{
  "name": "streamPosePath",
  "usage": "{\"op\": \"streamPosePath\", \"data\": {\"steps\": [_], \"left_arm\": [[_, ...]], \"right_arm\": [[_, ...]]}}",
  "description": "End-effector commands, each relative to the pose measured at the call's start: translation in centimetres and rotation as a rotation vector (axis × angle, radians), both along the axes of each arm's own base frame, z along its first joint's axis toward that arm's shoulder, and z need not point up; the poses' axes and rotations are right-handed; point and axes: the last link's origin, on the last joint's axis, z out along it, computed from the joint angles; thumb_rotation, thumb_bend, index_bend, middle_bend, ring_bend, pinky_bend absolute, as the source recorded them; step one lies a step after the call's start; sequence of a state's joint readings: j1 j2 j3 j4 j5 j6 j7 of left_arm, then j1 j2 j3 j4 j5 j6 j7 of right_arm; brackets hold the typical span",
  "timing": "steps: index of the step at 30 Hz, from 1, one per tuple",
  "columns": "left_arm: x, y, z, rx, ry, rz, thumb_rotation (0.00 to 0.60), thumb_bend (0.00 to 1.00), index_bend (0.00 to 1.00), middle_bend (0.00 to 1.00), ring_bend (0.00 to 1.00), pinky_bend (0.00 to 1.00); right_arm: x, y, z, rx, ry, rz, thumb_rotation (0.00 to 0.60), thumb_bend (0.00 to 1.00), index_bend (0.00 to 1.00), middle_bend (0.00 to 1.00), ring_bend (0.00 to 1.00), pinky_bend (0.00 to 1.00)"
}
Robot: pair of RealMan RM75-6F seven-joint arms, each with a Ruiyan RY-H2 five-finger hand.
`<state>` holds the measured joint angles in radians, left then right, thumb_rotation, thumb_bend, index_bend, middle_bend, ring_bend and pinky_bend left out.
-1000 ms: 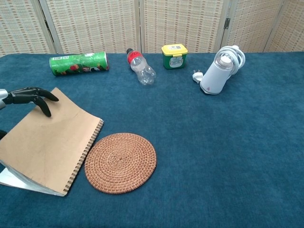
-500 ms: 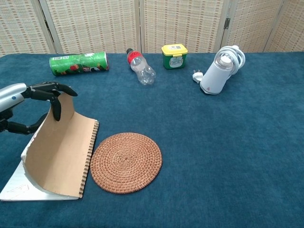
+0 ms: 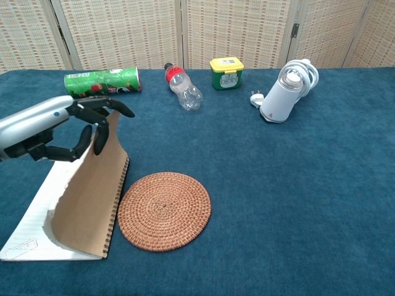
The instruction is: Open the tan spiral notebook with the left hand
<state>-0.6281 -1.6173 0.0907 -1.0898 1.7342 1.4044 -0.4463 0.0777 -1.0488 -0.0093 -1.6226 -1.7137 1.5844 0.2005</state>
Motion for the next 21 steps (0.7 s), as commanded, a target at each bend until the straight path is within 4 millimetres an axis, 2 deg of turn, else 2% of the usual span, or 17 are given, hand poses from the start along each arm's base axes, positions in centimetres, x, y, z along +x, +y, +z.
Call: {"op": "streamPosePath", "data": {"steps": [1,10,15,18,21], "left_arm": [[2.8,0.5,-0.9,-0.014,0.040,-0.004,0.600,0.62,0.65,0.22,0.14,0.24],[7.6,0.9,-3.4,-0.022,0.044,0.002,0.600,0.62,0.64,0.22,0.14,0.24],[9.4,1.0,-4.8,-0.047,0.039,0.046,0.600,0.62,0.60,0.22,0.13,0.24],[10.1,0.6,-5.7,-0.084,0.053,0.066,0.600,0.60,0.49,0.20,0.10,0.24],[10.7,0.3,-6.4,-0.090,0.075,0.075,0.600,0.44,0.25,0.13,0.04,0.24]], "right_arm": [[-0.1,0.1,0.0,-0.001,-0.002,0.000,0.600,0.19,0.20,0.21,0.11,0.22],[-0.7,0.4,0.2,-0.008,-0.013,-0.008,0.600,0.19,0.20,0.21,0.11,0.22],[-1.0,0.7,0.4,-0.014,-0.019,-0.011,0.600,0.19,0.20,0.21,0.11,0.22],[-1.1,0.8,0.5,-0.019,-0.021,-0.012,0.600,0.19,0.20,0.21,0.11,0.22],[-1.2,0.9,0.6,-0.022,-0.022,-0.009,0.600,0.19,0.20,0.21,0.11,0.22]]}}
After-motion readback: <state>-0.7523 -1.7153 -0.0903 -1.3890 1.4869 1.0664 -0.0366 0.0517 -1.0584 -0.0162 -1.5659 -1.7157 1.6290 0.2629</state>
